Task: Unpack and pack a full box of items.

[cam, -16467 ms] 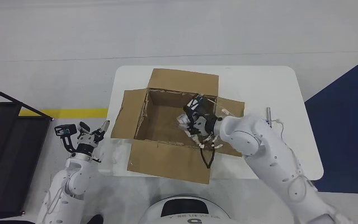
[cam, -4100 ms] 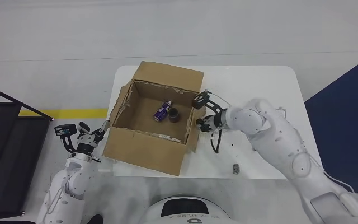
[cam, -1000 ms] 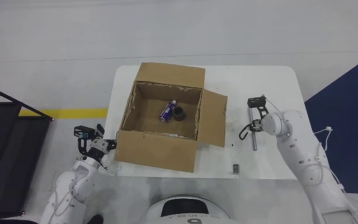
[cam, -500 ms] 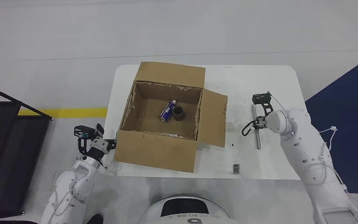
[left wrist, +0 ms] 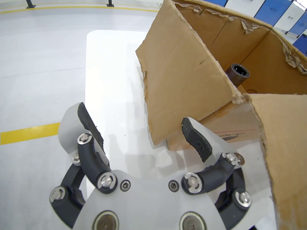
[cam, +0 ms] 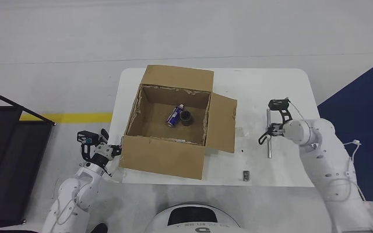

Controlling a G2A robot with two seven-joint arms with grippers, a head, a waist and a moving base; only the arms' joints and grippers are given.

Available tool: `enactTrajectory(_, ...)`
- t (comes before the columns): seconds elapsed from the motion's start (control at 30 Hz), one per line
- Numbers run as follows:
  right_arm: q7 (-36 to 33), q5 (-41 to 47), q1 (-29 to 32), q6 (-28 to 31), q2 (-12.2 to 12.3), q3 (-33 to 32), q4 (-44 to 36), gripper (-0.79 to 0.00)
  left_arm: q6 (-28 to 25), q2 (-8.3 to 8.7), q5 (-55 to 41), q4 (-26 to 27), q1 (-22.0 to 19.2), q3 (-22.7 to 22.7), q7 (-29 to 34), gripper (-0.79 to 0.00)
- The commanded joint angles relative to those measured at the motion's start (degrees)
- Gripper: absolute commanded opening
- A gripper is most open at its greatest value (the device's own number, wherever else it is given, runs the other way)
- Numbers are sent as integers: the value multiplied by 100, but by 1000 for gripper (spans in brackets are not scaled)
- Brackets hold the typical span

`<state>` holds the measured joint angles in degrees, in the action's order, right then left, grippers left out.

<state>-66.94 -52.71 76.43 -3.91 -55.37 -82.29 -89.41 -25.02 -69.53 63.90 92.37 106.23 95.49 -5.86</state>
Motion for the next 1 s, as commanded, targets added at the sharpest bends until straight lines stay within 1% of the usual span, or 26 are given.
enactTrajectory(0.0,67,537,19,260,8,-219,148,-785,0,0,0,0,0,0,0,0)
enactTrajectory(0.1,85,1316,1,780,20,-478,505,-785,0,0,0,0,0,0,0,0)
enactTrajectory(0.17,-56,2059,-114,1227,27,-650,977,-785,0,0,0,0,0,0,0,0)
enactTrajectory(0.37,-832,3649,-654,2213,39,-767,2287,-785,0,0,0,0,0,0,0,0)
enactTrajectory(0.5,-1310,4308,-1071,2530,26,-652,3084,-785,0,0,0,0,0,0,0,0)
enactTrajectory(0.53,-1490,4588,-1221,2626,16,-615,3367,-785,0,0,0,0,0,0,0,0)
enactTrajectory(0.67,-1718,5485,-1524,2408,4,-403,3940,-785,0,0,0,0,0,0,0,0)
enactTrajectory(0.77,-1873,6100,-1643,2254,29,-267,4210,-785,0,0,0,0,0,0,0,0)
enactTrajectory(0.8,-1900,6205,-1664,2227,39,-236,4254,-785,0,0,0,0,0,0,0,0)
enactTrajectory(0.83,-1988,6546,-1690,2139,49,-181,4328,-785,0,0,0,0,0,0,0,0)
enactTrajectory(0.97,-2106,7351,-1679,2022,107,-35,4395,-785,0,0,0,0,0,0,0,0)
